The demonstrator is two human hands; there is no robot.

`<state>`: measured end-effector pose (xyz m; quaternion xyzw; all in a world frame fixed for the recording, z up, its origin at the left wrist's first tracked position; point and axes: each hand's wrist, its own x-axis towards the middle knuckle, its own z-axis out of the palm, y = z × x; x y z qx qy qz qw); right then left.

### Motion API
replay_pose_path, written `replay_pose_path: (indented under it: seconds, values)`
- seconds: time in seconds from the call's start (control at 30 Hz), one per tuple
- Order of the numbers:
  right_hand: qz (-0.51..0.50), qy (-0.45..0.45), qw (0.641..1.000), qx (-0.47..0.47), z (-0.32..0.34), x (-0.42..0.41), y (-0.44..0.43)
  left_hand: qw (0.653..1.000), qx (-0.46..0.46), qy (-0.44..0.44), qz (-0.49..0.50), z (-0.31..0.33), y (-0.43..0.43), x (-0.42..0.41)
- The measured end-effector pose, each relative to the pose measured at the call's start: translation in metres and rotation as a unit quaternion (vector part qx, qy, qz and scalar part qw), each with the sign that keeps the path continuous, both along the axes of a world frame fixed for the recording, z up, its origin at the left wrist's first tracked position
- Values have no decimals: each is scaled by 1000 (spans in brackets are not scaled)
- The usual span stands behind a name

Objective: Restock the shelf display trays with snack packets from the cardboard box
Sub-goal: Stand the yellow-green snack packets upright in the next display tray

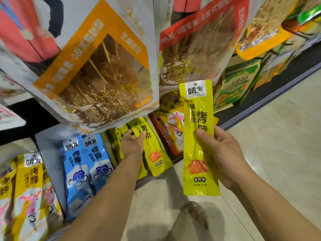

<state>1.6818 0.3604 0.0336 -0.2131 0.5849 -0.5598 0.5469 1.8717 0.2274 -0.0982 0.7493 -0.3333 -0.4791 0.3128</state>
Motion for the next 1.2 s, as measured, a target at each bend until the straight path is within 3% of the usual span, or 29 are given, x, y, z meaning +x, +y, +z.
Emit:
replay_pose_path:
  seconds: [0.4, 0.63, 0.8, 1.0, 1.2]
  values:
    - [-16, -6, 1000, 19, -8, 7, 7, 986, -57, -111, -106, 19, 19, 25]
    - [5, 21, 997, 75, -28, 34, 4, 944, -170, -259, -111, 28, 49, 80]
    - [75, 44, 989, 118, -46, 58, -2, 967, -113, -189, -127, 20, 61, 108]
    - [140, 61, 973, 171, -73, 94, -43, 968, -106, -158, -161, 14, 58, 121]
    - [193, 120, 966, 125, -94, 137, -90, 970, -118, -136, -162, 6, 58, 129]
